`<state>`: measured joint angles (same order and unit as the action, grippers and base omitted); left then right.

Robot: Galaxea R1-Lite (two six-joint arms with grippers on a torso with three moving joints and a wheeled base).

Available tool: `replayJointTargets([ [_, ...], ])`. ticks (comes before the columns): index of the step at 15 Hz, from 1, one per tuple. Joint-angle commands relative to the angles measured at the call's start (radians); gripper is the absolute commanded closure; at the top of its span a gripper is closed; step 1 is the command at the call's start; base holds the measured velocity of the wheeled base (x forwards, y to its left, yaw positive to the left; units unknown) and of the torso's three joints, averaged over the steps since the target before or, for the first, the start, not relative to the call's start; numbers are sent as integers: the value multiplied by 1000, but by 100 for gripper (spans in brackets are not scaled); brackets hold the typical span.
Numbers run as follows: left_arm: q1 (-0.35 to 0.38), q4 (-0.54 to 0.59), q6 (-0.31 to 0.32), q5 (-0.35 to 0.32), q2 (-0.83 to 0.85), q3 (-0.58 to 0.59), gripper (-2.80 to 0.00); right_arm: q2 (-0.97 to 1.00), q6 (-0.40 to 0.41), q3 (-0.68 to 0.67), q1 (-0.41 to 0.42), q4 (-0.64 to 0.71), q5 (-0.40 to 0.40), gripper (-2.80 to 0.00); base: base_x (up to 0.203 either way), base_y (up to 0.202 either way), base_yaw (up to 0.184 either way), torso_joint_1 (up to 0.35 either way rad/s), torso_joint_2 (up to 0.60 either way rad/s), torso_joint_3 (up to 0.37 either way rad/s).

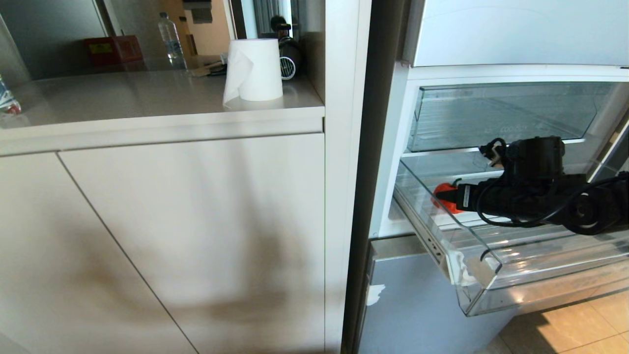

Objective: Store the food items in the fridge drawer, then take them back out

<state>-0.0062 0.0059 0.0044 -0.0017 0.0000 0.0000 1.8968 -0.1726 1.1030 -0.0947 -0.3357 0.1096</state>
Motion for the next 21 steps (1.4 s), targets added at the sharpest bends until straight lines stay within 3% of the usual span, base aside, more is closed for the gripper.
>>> replayJointTargets([
  [1,0,0,0,0,0,0,0,-18,-1,-2,0,-2,1,-280,0,0,0,0,0,0],
  [6,0,0,0,0,0,0,0,-98,3,-32,0,-2,-2,-280,0,0,0,0,0,0],
  [9,0,0,0,0,0,0,0,-246,7,-114,1,0,-2,-280,0,0,0,0,0,0],
  [10,0,0,0,0,0,0,0,-316,7,-155,3,0,-2,-98,0,0,0,0,0,0],
  [11,0,0,0,0,0,0,0,-388,11,-195,6,0,-3,0,0,0,0,0,0,0],
  [16,0,0,0,0,0,0,0,-864,62,-437,19,3,-7,0,0,0,0,0,0,0],
  [21,0,0,0,0,0,0,0,-1446,240,-844,6,31,-40,0,0,0,0,0,0,0],
])
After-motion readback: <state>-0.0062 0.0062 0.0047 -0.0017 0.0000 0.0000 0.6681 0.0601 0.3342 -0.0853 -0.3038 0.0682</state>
